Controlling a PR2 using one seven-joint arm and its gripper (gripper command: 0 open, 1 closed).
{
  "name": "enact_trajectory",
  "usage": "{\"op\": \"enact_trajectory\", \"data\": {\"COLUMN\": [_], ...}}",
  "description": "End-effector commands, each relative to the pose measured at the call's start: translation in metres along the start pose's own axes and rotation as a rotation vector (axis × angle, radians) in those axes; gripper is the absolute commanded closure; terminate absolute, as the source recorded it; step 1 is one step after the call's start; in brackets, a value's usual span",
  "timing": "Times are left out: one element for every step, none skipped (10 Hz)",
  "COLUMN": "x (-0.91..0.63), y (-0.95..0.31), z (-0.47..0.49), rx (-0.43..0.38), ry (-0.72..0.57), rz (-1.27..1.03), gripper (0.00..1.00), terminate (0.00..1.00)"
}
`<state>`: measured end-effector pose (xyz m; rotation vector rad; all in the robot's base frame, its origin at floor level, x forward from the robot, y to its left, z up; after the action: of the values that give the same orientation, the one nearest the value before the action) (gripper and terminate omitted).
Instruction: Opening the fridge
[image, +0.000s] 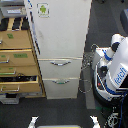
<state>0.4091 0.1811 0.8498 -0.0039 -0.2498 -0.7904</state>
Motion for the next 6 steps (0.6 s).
{"op": "enact_trajectory", "data": {"x": [0.103, 0.123, 0.139, 0.154, 0.167, 0.191], "y": [0.061, 0.075, 0.086, 0.098, 0.111, 0.130], "z": [0.041, 0.045, 0.050, 0.054, 0.055, 0.062], "rx": [-0.021, 0.002, 0.013, 0.015, 0.022, 0.055], "ry": [-0.035, -0.042, -0.055, -0.058, -0.055, -0.066], "rz": [0.008, 0.018, 0.020, 0.023, 0.030, 0.039], "gripper": [0.00, 0.00, 0.00, 0.00, 0.00, 0.00], "terminate": [0.00, 0.00, 0.00, 0.00, 0.00, 0.00]}}
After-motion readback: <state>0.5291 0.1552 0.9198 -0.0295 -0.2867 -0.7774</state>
